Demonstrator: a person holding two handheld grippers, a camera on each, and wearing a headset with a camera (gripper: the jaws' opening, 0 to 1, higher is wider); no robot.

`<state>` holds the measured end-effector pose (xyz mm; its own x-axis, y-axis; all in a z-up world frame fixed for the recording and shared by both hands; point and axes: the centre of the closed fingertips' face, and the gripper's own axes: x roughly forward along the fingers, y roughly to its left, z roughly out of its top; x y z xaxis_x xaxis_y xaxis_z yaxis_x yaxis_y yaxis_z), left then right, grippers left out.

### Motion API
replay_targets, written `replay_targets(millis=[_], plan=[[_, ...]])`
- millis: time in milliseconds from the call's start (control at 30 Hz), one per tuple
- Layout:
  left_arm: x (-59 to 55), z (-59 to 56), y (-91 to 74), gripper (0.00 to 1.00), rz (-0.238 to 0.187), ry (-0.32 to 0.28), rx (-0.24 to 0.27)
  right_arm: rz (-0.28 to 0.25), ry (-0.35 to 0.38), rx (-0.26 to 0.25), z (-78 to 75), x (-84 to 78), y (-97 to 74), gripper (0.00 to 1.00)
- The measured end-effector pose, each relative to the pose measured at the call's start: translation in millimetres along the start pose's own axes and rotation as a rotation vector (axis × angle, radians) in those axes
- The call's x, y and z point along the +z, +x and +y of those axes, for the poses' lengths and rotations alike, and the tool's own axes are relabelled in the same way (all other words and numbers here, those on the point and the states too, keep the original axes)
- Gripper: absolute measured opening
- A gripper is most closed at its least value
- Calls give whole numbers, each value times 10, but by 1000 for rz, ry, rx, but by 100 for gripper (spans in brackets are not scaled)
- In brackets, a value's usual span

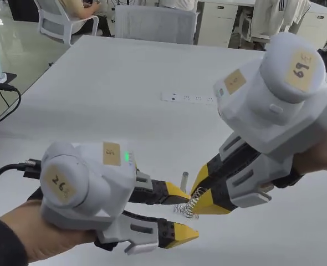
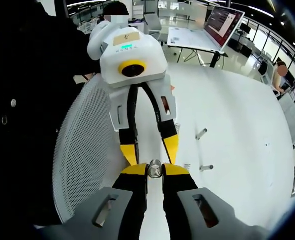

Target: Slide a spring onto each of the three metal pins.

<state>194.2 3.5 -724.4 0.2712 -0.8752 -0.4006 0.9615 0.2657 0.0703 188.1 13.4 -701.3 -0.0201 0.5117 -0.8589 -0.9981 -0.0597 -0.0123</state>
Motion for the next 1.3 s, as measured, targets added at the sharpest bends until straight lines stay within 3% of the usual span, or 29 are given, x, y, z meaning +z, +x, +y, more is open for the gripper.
replay_targets(millis=[200,600,933,1300], plan=[[-152,148,-137,35,8,-49,50,3,29,-30,-90,-93,-61,9],[-466,289,-414,52,30,-134,127,9,87,-70,-250,-302,-172,9],[-645,446,-597,63,21,-176,228,10,147,-121,-480,-493,-297,9],[-818,631,-693,72,13,-208,318,35,229,-200,-769,-791,-499,9]])
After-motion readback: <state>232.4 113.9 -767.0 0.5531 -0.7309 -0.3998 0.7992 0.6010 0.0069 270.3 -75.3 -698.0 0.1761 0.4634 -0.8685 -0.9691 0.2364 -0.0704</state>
